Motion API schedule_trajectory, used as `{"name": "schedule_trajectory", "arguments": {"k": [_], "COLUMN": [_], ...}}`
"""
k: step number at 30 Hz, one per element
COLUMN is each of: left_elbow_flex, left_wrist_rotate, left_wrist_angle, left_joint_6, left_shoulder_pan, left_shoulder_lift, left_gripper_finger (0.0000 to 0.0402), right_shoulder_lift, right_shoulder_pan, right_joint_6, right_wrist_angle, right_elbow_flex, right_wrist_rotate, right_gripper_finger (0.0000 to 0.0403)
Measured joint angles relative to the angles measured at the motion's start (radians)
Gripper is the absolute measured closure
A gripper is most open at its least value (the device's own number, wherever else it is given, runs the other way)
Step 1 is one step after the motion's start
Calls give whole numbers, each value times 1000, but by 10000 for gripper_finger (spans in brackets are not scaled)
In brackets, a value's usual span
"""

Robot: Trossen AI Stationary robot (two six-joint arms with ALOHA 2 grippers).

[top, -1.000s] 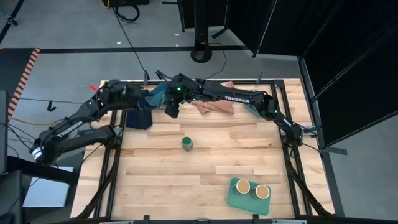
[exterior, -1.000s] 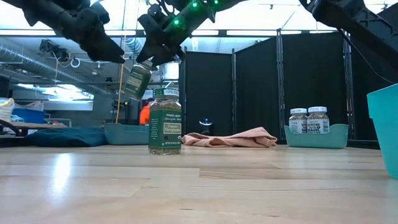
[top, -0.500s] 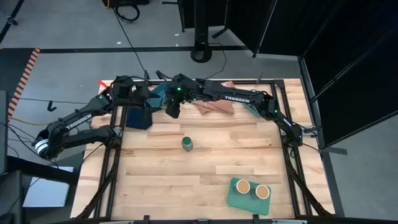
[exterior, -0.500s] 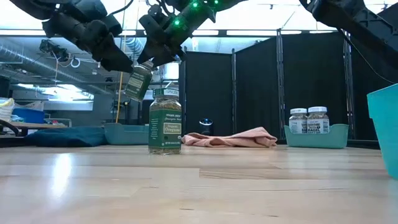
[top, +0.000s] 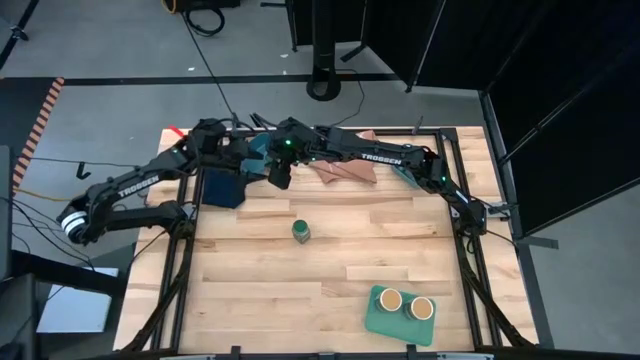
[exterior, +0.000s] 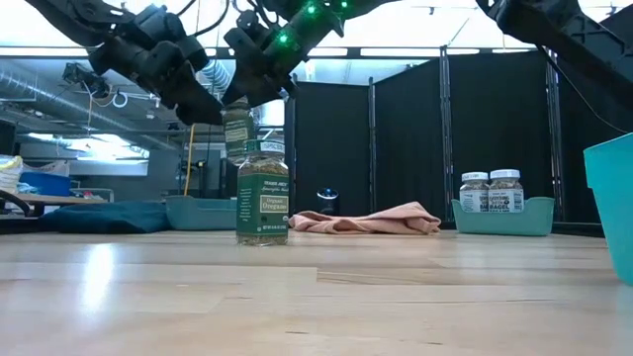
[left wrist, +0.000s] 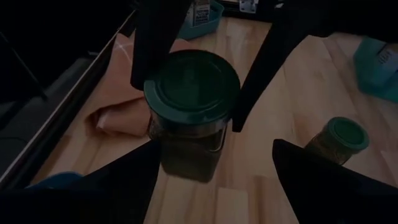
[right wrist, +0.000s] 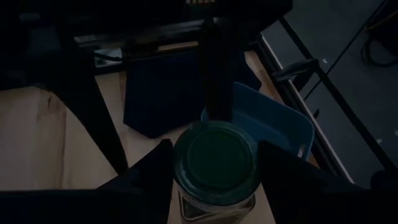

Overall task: Sort spices by type
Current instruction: Put the right green seasoning bottle into the blue bin

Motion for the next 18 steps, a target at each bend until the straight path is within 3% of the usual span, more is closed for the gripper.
{"name": "schedule_trajectory", "arguments": {"k": [18], "left_elbow_flex": [0], "left_wrist_rotate": [-10], "left_wrist_angle": [-13], "left_joint_6": [23], "left_shoulder_pan": [73], "left_shoulder_lift": [-13], "left_gripper_finger": [87], "right_shoulder_lift": [-1], "right_shoulder_pan": [2], "right_joint_6": [-8], "right_wrist_angle": [34], "right_elbow_flex": [2], "right_wrist_rotate": [-11], "right_gripper_finger": [197]}}
